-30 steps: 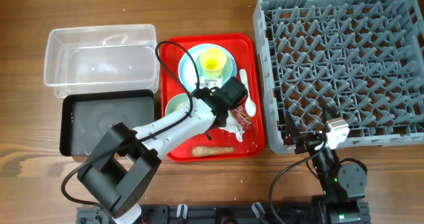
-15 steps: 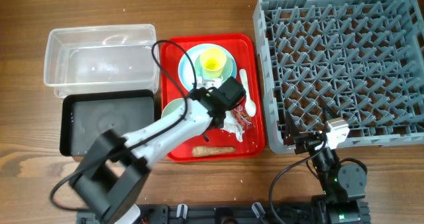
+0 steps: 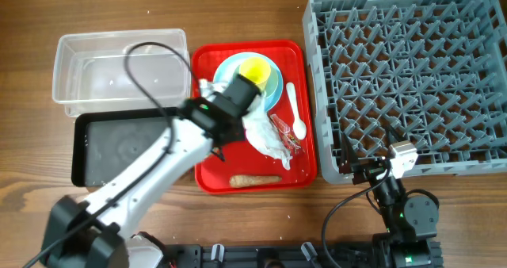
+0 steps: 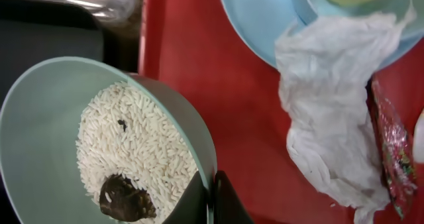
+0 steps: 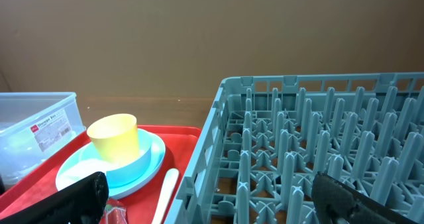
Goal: Sort waste into correct bins and load items into the dishwasher rack
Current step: 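Carry the green bowl left over the black tray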
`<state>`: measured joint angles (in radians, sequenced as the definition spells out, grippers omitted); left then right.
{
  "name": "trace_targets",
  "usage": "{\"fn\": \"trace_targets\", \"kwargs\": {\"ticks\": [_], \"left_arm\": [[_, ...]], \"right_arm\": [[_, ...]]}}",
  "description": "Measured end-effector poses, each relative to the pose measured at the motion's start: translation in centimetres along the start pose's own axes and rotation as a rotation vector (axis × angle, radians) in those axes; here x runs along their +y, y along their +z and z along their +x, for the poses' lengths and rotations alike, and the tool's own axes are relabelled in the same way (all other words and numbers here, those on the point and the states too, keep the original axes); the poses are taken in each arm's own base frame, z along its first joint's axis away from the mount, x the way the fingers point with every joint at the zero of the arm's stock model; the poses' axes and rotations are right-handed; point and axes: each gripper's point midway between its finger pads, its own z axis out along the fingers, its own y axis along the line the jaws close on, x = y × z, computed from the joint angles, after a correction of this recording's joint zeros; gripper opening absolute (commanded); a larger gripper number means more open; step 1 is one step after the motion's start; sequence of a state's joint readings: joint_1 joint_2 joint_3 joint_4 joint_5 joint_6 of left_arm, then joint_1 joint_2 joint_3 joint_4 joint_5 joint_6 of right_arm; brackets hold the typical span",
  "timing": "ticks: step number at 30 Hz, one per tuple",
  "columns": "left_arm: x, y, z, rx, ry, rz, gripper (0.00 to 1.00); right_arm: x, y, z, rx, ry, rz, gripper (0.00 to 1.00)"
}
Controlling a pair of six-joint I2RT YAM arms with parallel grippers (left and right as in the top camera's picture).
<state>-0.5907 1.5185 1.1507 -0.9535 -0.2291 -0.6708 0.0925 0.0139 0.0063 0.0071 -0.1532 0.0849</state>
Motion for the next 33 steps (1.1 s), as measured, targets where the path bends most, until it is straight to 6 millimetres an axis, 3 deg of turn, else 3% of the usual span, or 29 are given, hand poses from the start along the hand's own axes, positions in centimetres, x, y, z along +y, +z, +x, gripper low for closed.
{"fn": "trace_targets", "kwargs": {"ticks": [4, 8, 11, 21, 28, 33], "left_arm": [[2.9, -0.8, -1.5, 0.005, -0.084, 0.009, 0.04], [6.0, -0.4, -2.8, 0.02, -0.144, -0.008, 0.04], [6.7, 0.3, -2.8, 0.042, -0.133, 0.018, 0.04], [6.1, 2.5, 1.1, 0.187, -0.049, 0.115, 0.04], [4.5, 2.0, 2.1, 0.243, -0.01, 0.221, 0.04], [4.4, 1.7, 3.1, 0.284, -0.002, 0.235, 0.04]], "right_arm": [[0.0, 0.0, 0.0, 0.0, 0.0, 0.0, 1.0], [0.0, 0.0, 0.0, 0.0, 0.0, 0.0, 1.0], [0.0, 0.0, 0.0, 0.0, 0.0, 0.0, 1.0], [0.0, 0.0, 0.0, 0.0, 0.0, 0.0, 1.0], [0.0, 0.0, 0.0, 0.0, 0.0, 0.0, 1.0], [0.0, 0.0, 0.0, 0.0, 0.0, 0.0, 1.0]]}}
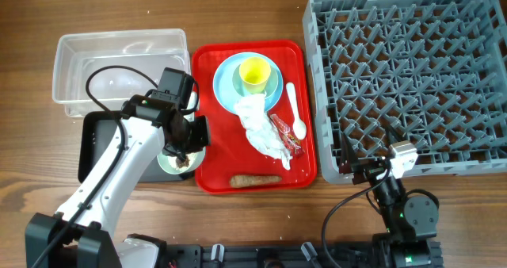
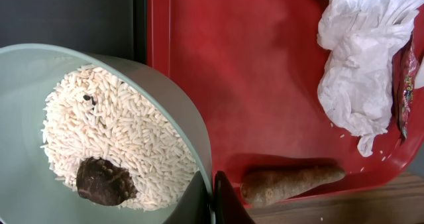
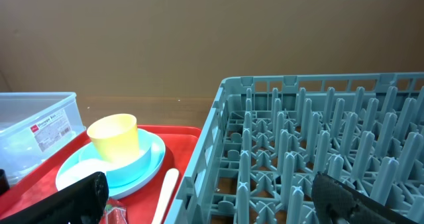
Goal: Sort waste into correct bins and load items into the dishwasher rack
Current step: 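Carry the green bowl left over the black tray, then tip the green bowl to dump rice into the black tray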
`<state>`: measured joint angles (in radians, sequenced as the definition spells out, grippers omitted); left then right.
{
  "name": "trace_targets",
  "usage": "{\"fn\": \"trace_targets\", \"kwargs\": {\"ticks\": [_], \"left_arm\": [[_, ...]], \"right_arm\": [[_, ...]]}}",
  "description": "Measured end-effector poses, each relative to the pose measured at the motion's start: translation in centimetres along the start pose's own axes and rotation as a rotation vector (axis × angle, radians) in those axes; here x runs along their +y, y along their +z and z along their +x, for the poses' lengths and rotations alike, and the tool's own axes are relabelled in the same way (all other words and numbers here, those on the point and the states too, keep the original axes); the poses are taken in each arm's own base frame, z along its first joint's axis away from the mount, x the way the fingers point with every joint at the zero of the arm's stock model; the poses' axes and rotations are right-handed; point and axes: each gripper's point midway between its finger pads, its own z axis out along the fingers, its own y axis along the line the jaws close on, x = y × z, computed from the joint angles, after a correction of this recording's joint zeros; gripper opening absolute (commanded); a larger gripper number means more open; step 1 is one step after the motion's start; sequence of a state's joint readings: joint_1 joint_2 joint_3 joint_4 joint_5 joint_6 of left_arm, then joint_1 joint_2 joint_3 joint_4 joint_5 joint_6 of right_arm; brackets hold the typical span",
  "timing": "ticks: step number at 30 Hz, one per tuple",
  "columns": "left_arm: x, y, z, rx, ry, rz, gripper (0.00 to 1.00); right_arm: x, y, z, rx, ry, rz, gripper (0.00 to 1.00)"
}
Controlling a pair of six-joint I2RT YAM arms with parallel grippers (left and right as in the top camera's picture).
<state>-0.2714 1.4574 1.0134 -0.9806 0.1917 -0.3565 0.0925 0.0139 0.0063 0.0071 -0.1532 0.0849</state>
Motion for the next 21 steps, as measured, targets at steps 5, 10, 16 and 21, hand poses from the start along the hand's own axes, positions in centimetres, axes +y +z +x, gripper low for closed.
{"fn": "trace_targets", "kwargs": {"ticks": [5, 10, 16, 21], "left_arm": [[1.1, -0.4, -0.9, -0.023, -0.05, 0.01, 0.04], [4.0, -2.4, -3.0, -0.106, -0.177, 0.062, 0.04], [7.5, -5.4, -5.1, -0.185, -0.281, 0.297, 0.04], [9.7, -7.7, -5.7, -0.268, -0.318, 0.46, 0.04]], "right_arm": [[0.0, 0.0, 0.0, 0.0, 0.0, 0.0, 1.0], [0.0, 0.0, 0.0, 0.0, 0.0, 0.0, 1.0], [0.0, 0.0, 0.0, 0.0, 0.0, 0.0, 1.0], [0.0, 0.0, 0.0, 0.0, 0.0, 0.0, 1.0]]}}
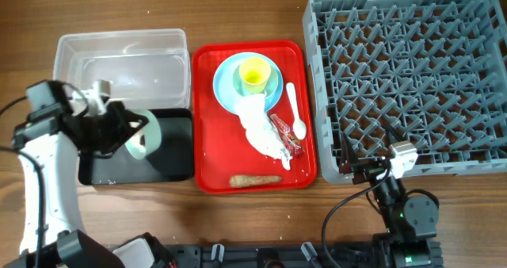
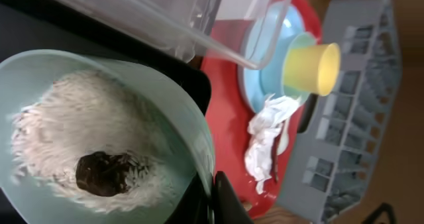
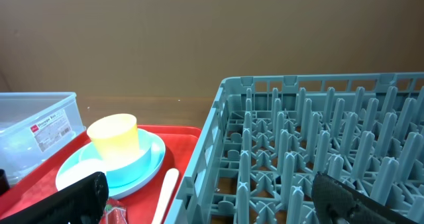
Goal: Sort waste into correct bins and load items into the dishwasher rack
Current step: 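Tip the green bowl to dump rice into the black tray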
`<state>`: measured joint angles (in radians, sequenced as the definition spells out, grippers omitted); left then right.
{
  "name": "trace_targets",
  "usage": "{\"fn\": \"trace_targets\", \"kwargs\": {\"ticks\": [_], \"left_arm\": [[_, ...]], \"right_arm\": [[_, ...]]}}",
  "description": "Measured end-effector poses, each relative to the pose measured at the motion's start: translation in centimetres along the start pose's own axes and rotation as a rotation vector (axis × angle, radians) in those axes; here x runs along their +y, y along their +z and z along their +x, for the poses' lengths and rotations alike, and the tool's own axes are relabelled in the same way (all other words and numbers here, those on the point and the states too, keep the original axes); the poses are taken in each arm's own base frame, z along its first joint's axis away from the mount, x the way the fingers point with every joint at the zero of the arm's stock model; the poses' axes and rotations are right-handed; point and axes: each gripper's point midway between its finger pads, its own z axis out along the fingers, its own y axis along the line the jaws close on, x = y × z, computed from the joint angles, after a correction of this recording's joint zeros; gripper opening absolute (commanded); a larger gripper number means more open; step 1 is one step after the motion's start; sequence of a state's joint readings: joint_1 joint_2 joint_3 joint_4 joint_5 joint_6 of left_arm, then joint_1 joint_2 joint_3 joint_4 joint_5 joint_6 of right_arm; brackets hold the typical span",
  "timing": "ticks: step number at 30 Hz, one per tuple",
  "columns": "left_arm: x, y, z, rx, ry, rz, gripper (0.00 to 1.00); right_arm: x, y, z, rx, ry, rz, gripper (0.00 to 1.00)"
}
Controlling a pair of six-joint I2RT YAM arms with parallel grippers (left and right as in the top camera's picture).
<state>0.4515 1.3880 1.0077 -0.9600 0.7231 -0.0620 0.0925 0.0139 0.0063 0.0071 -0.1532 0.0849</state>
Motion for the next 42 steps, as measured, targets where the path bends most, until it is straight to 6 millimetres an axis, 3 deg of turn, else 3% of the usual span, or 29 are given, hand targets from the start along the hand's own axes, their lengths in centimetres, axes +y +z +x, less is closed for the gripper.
{"fn": "trace_targets", "kwargs": {"ticks": [10, 21, 32, 42], "left_arm": [[1.9, -0.8, -0.4, -0.078, -0.041, 0.149, 0.04], [-1.1, -1.6, -0.4, -0.083, -0.038, 0.35, 0.04], [-0.4, -4.7, -1.7, -0.169, -0.158, 0.464, 0.04], [-1.7, -5.4, -0.9, -0.138, -0.219, 0.556, 0.04]], "right_arm": [[0.0, 0.0, 0.0, 0.0, 0.0, 0.0, 1.0], [0.0, 0.0, 0.0, 0.0, 0.0, 0.0, 1.0], [0.0, 0.0, 0.0, 0.0, 0.0, 0.0, 1.0], [0.0, 0.0, 0.0, 0.0, 0.0, 0.0, 1.0]]}}
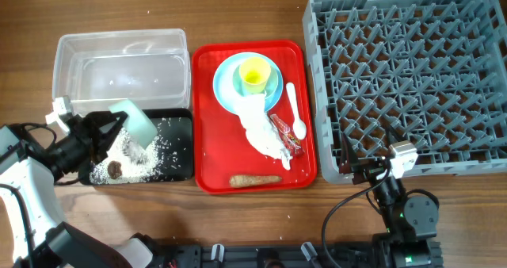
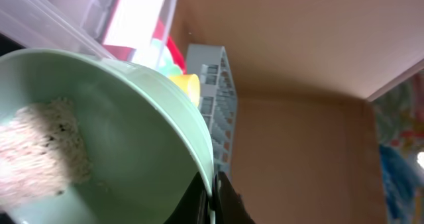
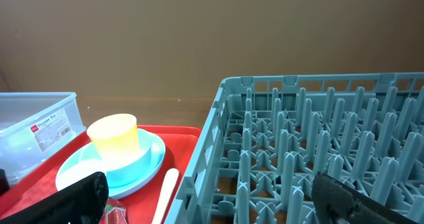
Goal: Sort waste into correct bins and load items into the dishwasher rack
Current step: 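Tip the green bowl to dump rice into the black tray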
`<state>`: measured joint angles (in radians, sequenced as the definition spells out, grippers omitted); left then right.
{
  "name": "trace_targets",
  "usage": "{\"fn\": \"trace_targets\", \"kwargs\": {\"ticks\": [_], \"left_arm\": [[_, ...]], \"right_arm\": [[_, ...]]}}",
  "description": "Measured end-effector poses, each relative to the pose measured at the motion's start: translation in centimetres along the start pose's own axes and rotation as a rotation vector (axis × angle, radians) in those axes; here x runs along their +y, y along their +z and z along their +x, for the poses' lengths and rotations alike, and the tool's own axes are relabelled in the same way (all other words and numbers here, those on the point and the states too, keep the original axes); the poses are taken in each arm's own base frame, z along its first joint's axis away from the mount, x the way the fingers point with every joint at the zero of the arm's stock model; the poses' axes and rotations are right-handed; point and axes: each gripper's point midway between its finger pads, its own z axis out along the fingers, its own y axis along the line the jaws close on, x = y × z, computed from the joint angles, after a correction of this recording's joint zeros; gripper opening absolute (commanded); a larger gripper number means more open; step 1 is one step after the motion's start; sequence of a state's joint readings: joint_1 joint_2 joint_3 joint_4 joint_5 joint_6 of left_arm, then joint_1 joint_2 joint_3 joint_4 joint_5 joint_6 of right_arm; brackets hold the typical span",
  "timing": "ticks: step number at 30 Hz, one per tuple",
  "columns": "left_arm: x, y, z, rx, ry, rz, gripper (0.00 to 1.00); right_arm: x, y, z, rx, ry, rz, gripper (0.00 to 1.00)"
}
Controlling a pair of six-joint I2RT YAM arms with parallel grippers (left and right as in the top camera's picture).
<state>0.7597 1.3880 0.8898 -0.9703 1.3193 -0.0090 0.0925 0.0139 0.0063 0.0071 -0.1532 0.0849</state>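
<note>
My left gripper is shut on the rim of a pale green bowl, which is tipped on its side over the black bin. White rice and a dark lump lie in that bin. In the left wrist view the bowl fills the frame, some rice still clings inside, and the left gripper pinches its rim. My right gripper stands open low at the front of the grey dishwasher rack.
A red tray holds a blue plate, a yellow cup, a crumpled white napkin, a red wrapper, a white spoon and a brown carrot-like piece. A clear bin stands behind the black one.
The bowl was level over the black bin with rice and the dark lump inside. Now it is tipped, and most of the rice and the lump lie in the bin. The right arm is unchanged.
My left gripper held the bowl of rice over the red tray, then at the tray's left edge by the black bin, then further left over the bin. Now the bowl is tipped and its contents lie in the bin. The right gripper stayed open by the rack.
</note>
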Motion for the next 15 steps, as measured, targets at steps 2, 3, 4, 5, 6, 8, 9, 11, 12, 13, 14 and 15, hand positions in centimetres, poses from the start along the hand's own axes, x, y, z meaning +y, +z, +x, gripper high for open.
{"fn": "trace_targets", "kwargs": {"ticks": [2, 3, 4, 5, 6, 8, 9, 11, 12, 13, 14, 15], "left_arm": [[-0.9, 0.0, 0.3, 0.01, -0.021, 0.051, 0.04], [-1.2, 0.0, 0.4, 0.012, -0.023, 0.073, 0.04], [-1.5, -0.1, 0.5, 0.013, -0.017, 0.088, 0.04], [-1.6, -0.1, 0.5, 0.014, -0.013, 0.095, 0.04], [-1.8, -0.1, 0.8, 0.02, -0.027, 0.104, 0.04], [-1.9, -0.1, 1.2, 0.028, -0.031, 0.111, 0.04], [-2.0, 0.0, 1.4, 0.032, -0.016, 0.114, 0.04], [-2.0, 0.0, 1.5, 0.033, 0.014, 0.115, 0.04], [-2.0, 0.0, 1.5, 0.032, 0.024, 0.115, 0.04], [-2.0, 0.0, 1.5, 0.032, 0.029, 0.115, 0.04], [-2.0, 0.0, 1.5, 0.032, 0.034, 0.115, 0.04], [-2.0, 0.0, 1.5, 0.032, 0.039, 0.115, 0.04]], "right_arm": [[0.0, 0.0, 0.0, 0.0, 0.0, 0.0, 1.0], [0.0, 0.0, 0.0, 0.0, 0.0, 0.0, 1.0], [0.0, 0.0, 0.0, 0.0, 0.0, 0.0, 1.0], [0.0, 0.0, 0.0, 0.0, 0.0, 0.0, 1.0], [0.0, 0.0, 0.0, 0.0, 0.0, 0.0, 1.0], [0.0, 0.0, 0.0, 0.0, 0.0, 0.0, 1.0], [0.0, 0.0, 0.0, 0.0, 0.0, 0.0, 1.0], [0.0, 0.0, 0.0, 0.0, 0.0, 0.0, 1.0], [0.0, 0.0, 0.0, 0.0, 0.0, 0.0, 1.0], [0.0, 0.0, 0.0, 0.0, 0.0, 0.0, 1.0], [0.0, 0.0, 0.0, 0.0, 0.0, 0.0, 1.0], [0.0, 0.0, 0.0, 0.0, 0.0, 0.0, 1.0]]}}
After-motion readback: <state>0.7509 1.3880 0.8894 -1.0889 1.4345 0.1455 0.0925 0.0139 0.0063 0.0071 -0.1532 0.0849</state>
